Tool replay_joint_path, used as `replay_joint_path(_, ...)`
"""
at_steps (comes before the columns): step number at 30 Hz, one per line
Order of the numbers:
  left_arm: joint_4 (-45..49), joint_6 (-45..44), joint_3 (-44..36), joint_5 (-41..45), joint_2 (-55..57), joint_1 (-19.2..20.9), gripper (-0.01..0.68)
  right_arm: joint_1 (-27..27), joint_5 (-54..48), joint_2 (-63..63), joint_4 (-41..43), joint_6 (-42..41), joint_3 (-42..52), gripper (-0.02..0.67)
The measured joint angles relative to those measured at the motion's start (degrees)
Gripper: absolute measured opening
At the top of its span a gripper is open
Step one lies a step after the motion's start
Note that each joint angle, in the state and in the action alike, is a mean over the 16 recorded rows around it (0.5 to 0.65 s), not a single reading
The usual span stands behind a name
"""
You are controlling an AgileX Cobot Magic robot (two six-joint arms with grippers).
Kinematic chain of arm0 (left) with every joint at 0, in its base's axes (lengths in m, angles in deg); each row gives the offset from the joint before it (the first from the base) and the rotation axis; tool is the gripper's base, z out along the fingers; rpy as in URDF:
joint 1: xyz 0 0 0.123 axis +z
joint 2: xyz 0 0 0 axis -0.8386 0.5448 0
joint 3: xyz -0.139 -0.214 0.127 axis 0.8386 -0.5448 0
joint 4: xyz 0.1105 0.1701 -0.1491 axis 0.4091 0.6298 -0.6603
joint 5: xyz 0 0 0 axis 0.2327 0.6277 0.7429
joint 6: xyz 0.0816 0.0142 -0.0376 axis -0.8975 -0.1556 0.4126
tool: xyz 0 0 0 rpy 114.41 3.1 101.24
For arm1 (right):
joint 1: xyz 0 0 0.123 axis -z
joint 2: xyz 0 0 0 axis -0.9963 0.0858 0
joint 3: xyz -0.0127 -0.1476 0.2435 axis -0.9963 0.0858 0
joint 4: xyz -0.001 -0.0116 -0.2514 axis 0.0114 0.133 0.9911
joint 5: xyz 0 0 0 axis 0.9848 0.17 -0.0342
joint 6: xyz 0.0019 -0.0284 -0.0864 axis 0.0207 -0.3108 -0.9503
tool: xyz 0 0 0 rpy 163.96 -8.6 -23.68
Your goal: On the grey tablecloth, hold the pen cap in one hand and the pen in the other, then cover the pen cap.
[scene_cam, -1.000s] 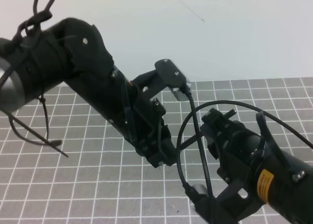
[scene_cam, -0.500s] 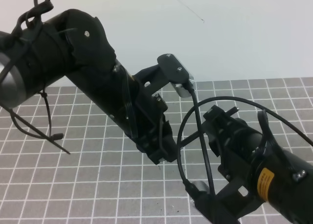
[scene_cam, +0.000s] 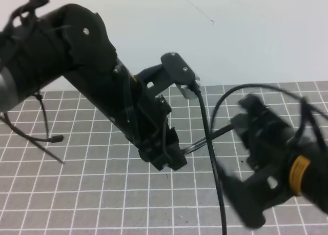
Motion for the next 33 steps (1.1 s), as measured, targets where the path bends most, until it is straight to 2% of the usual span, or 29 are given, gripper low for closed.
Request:
replay_joint_path(3,0.73,0.32,0.0,-0.1,-0.79,0.0,0.263,2.43,0.25,-0.11,-5.15,4.84,0.01,-0.004)
replay_joint_path(7,1.85,0.77,0.0,-0.21,-1.81,0.0,0.216,5.92,0.8,0.49,-12.98,15.85,0.16,-0.004)
replay_joint_path(16,4.08,2.77,0.0,-0.07,-2.78,0.0,0.062,11.08,3.77,6.46,-26.47,55.55,1.32,-0.003)
replay_joint_path(21,4.61,3.7,0.0,0.25,-2.79,0.0,0.01,12.1,7.42,11.99,-29.39,72.1,1.97,-0.002)
replay_joint_path(26,4.76,4.21,0.0,0.64,-2.79,0.0,0.001,12.21,10.65,17.22,-29.93,79.39,2.2,0.026)
replay_joint_path(33,4.76,4.45,0.0,1.08,-2.79,0.0,0.0,12.17,13.14,21.0,-29.81,79.57,2.2,0.154)
